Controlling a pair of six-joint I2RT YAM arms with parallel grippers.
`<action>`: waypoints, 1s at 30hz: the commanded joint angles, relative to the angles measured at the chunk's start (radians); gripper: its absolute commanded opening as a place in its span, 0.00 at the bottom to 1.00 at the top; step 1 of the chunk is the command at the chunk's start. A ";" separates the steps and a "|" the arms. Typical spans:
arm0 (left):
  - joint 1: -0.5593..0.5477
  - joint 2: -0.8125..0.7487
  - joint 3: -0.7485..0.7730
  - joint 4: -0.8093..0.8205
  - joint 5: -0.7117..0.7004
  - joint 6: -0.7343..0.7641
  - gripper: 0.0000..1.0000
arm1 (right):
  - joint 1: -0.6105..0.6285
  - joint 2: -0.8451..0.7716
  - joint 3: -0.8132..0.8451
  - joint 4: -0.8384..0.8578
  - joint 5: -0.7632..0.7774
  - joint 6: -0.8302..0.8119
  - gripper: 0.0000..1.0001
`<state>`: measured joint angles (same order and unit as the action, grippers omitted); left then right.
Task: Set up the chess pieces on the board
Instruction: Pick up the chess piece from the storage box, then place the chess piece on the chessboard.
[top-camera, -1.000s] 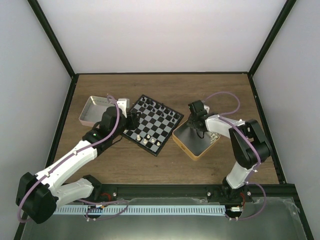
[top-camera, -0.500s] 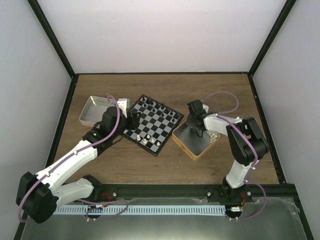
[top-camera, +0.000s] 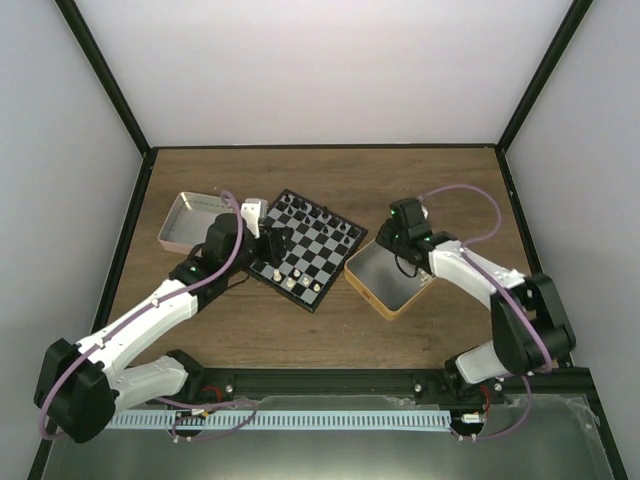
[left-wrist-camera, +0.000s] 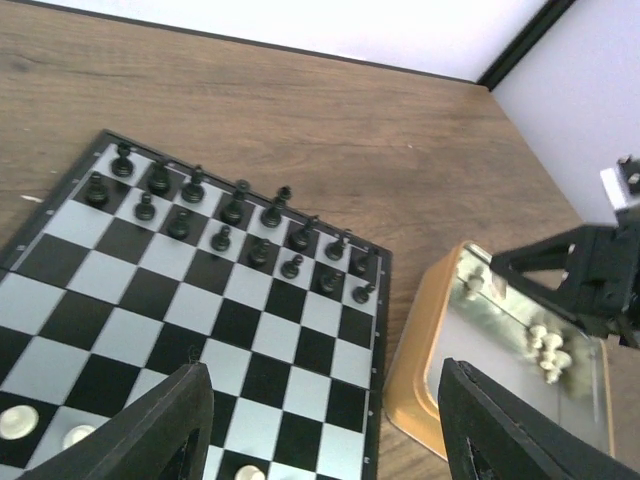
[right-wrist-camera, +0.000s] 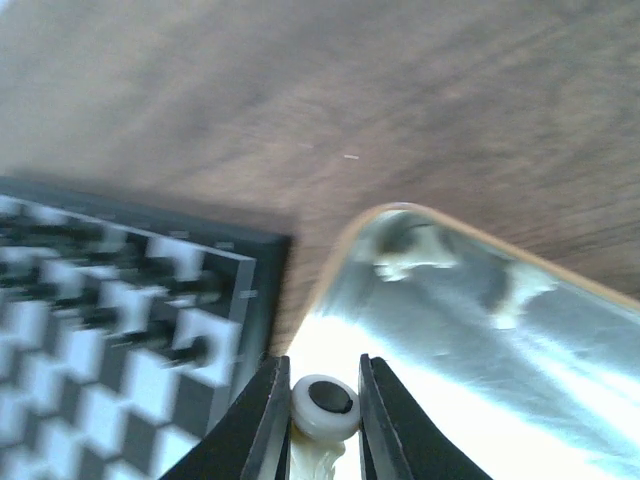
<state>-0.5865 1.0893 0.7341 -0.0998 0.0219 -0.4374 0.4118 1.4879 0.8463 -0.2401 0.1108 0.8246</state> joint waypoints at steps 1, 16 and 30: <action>0.002 0.015 -0.031 0.123 0.131 -0.045 0.64 | -0.009 -0.130 -0.027 0.064 -0.161 0.121 0.13; -0.060 0.174 -0.152 0.604 0.395 -0.324 0.76 | 0.125 -0.245 -0.147 0.435 -0.474 0.608 0.13; -0.100 0.237 -0.150 0.646 0.359 -0.427 0.56 | 0.200 -0.201 -0.163 0.513 -0.482 0.714 0.14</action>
<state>-0.6777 1.3212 0.5838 0.4881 0.3931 -0.8436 0.5972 1.2873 0.6868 0.2386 -0.3653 1.5089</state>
